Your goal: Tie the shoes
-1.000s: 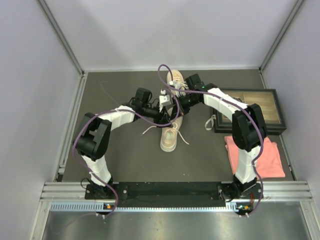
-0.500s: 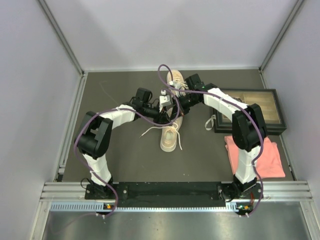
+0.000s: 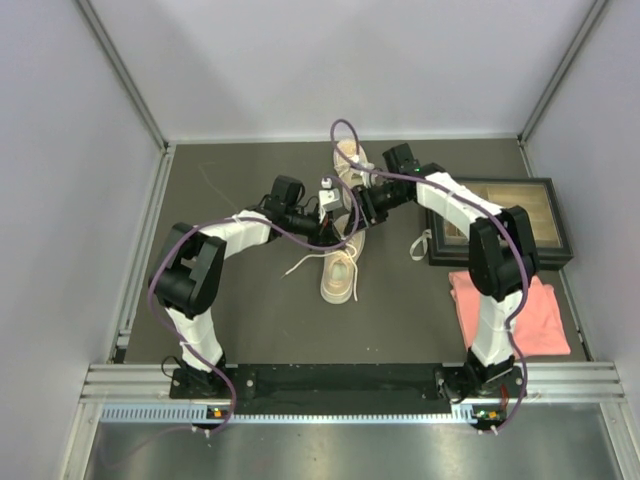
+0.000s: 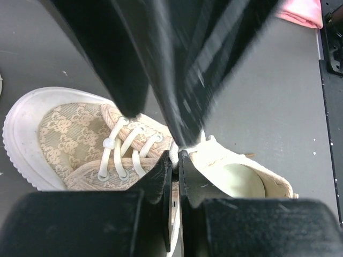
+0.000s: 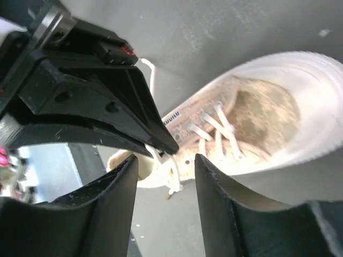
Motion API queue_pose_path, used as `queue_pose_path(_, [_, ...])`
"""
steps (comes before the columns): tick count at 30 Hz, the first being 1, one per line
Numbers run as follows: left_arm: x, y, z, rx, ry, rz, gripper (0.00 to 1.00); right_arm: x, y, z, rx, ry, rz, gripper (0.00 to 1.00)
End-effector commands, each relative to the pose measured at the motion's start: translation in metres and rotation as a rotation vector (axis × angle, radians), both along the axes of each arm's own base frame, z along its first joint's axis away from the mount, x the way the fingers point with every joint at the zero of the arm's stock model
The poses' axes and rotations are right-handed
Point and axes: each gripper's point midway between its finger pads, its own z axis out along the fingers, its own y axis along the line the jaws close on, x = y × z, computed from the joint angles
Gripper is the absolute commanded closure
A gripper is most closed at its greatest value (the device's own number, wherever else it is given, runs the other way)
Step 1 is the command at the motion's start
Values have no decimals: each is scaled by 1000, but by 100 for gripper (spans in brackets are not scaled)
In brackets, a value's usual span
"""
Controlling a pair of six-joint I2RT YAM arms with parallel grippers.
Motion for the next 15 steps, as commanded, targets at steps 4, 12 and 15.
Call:
queue_pose_path(4, [4,-3,22,-55,-92,-5,100,18,-24,21,61,36,-86,79])
queue_pose_path(12, [5,-2,23,-52,-105,-2,100,10,-19,-16,41,172,-74,92])
queue_pose_path(15, [5,-2,22,-52,-104,-2,100,3,-15,-22,47,201,-51,90])
